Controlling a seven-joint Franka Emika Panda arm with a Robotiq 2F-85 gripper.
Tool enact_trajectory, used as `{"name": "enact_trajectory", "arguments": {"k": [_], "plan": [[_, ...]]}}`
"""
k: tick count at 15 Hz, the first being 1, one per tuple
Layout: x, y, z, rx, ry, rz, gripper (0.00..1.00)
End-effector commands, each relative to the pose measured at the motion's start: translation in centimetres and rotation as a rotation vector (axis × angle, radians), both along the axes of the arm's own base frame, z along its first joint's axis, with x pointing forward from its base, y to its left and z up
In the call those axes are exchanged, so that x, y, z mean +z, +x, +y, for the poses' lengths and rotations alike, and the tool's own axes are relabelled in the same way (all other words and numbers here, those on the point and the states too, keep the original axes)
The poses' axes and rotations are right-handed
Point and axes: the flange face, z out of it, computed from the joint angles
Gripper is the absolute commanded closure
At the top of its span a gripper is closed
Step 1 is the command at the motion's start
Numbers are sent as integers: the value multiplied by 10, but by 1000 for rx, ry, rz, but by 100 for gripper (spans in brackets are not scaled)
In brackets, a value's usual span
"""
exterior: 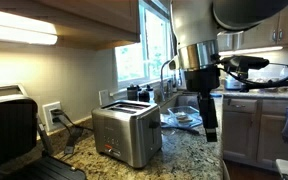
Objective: Push the lever of the toaster down
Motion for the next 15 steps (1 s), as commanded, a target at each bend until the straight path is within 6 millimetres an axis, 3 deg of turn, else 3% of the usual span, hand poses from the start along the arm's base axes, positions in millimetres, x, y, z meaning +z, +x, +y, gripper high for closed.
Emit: {"name": "enact_trajectory", "arguments": {"k": [1,15], "plan": [[0,0,0,0,0,0,0],[6,5,-2,-45,30,-14,0]]}}
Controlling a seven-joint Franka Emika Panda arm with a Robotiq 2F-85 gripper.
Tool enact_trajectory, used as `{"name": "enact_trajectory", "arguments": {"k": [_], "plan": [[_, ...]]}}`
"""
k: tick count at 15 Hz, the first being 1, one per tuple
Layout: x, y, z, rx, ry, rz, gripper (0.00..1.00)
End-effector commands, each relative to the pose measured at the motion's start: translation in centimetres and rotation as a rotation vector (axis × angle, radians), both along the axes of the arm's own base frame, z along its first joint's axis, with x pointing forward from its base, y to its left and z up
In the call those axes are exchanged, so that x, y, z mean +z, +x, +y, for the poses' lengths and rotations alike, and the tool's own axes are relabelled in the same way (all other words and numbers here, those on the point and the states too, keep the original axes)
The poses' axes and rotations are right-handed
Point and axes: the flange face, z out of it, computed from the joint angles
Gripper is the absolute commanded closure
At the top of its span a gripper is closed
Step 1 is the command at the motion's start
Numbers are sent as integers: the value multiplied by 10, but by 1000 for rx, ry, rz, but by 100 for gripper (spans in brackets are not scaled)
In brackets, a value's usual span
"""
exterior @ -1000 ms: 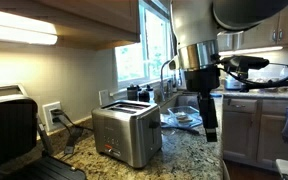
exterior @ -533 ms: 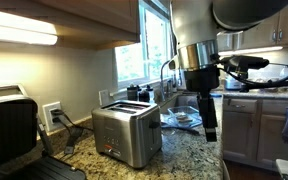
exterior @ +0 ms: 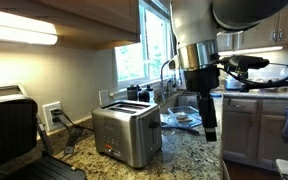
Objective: Push the lever of the toaster down
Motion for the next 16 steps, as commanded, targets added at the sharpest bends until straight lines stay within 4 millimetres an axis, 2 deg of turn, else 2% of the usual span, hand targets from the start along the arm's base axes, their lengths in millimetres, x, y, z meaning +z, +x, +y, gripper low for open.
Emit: {"name": "enact_trajectory", "arguments": {"k": [1,4,7,10,13,14,16], "plan": [[9,8,-5,-63,51,-22,0],[21,25,-17,-125,91,-78,0],[27,50,-38,-165,94,-173,0],[25,70,-57,-215,105,-245,0],[19,83,-66,-264,123,-284,0],[17,86,-67,-269,132,-290,25],[18,89,-64,-277,148,-302,33]]}}
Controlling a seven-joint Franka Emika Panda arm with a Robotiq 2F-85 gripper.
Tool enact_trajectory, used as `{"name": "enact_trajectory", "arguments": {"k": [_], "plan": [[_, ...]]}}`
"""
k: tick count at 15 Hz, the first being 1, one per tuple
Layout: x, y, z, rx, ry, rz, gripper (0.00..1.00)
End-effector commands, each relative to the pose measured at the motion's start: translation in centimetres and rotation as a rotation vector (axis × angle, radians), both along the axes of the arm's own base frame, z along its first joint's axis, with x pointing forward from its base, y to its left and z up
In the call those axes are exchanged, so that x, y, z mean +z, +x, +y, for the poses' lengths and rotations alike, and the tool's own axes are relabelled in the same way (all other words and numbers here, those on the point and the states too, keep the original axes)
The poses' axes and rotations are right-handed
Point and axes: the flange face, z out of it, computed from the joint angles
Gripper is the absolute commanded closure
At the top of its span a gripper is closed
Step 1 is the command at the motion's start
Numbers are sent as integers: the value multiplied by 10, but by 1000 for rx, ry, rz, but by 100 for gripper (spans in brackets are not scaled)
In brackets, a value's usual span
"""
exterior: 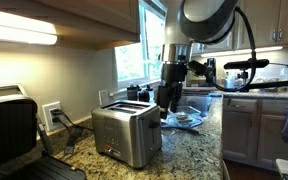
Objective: Push the lever of the toaster down
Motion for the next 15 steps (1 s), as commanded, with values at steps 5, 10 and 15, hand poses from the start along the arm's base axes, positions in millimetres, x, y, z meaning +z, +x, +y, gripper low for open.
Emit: {"name": "enact_trajectory", "arguments": {"k": [5,10,15], "plan": [[-3,18,-4,-33,33,-71,67],[-16,18,-5,-40,74,-48,97],[-17,23,-5,-38,68,-48,98]]}}
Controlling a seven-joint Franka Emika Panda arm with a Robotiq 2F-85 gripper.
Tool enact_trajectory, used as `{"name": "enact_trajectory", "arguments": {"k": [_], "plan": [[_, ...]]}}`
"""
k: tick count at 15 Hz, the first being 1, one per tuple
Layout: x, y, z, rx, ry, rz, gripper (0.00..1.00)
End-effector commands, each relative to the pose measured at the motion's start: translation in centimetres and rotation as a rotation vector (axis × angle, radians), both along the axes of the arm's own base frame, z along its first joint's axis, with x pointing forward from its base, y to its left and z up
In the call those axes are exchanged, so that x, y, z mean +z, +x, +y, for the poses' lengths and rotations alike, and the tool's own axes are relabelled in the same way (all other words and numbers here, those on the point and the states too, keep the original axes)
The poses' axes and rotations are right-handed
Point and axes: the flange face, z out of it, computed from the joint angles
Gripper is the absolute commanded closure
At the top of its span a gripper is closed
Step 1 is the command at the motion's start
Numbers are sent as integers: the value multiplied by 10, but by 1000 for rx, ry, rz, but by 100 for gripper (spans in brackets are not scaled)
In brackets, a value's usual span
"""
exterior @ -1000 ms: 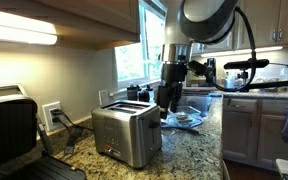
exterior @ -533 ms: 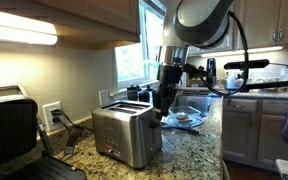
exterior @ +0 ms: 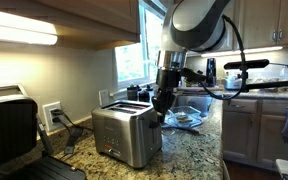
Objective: Push the lever of the toaster down
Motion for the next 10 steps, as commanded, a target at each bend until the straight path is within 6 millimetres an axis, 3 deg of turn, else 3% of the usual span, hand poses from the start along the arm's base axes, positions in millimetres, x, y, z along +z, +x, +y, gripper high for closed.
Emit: {"name": "enact_trajectory", "arguments": {"k": [1,10], "plan": [[-2,7,-7,8,0,-14,97],[-33,41,-17,27,-54,6,98]]}}
